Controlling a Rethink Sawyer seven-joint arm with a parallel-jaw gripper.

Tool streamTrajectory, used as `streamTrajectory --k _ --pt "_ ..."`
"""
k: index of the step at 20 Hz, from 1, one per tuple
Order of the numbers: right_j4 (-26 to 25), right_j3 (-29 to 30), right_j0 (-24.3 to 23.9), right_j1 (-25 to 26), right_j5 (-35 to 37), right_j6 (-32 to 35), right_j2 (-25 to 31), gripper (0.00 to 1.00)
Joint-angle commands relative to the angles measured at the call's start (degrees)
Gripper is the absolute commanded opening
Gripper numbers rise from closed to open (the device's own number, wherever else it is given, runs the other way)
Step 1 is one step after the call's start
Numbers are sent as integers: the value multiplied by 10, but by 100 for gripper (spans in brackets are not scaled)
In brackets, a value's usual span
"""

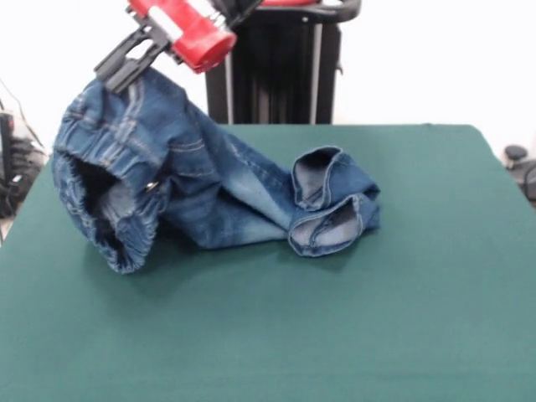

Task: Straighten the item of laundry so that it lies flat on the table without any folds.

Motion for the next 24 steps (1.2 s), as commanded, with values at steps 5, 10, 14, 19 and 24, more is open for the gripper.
streamTrajectory --k 5,10,14,19,24 --pt "-20 21 -7 14 -11 47 3 0" --pt "-27 31 -24 22 -43 53 6 0" --pt "-22 36 -48 52 -98 70 31 0" --pt "-67 54 -95 12 -77 58 127 0" --pt "-140 107 -203 -94 38 14 298 0"
